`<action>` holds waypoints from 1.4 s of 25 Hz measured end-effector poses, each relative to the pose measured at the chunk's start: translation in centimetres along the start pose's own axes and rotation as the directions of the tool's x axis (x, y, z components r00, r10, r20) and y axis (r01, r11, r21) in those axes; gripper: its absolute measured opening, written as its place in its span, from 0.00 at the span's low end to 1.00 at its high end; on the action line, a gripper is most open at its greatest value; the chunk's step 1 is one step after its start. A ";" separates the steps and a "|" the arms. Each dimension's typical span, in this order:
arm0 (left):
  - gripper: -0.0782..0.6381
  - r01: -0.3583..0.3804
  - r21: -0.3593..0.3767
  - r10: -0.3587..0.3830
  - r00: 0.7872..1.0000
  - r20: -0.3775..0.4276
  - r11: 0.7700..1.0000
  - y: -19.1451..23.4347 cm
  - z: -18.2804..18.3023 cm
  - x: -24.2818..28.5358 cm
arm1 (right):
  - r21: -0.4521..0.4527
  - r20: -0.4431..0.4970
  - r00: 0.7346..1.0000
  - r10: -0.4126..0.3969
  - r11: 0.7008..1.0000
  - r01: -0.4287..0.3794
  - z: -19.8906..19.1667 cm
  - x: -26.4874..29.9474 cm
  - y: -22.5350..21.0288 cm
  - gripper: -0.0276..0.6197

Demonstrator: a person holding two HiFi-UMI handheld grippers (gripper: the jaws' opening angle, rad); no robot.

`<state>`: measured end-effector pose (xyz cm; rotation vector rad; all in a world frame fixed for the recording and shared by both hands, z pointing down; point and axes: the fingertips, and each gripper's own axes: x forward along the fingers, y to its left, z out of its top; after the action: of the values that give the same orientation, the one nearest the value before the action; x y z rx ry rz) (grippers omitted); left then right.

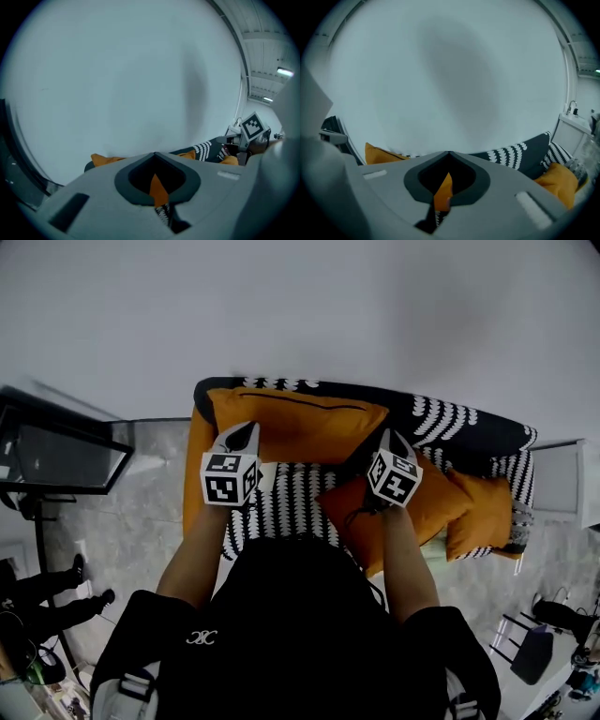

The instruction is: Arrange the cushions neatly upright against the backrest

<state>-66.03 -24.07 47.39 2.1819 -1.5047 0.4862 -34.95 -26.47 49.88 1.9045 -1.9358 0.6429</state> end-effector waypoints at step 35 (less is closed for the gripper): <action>0.12 0.026 0.159 -0.072 0.954 0.291 0.987 -11.6 12.9 -7.3 | -0.059 0.275 0.938 0.211 0.977 -0.203 11.0 -12.9 7.8 0.05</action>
<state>-57.23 -21.76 30.92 2.4965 -1.6049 0.2735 -41.58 -21.66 33.13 1.8718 -2.3316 0.4132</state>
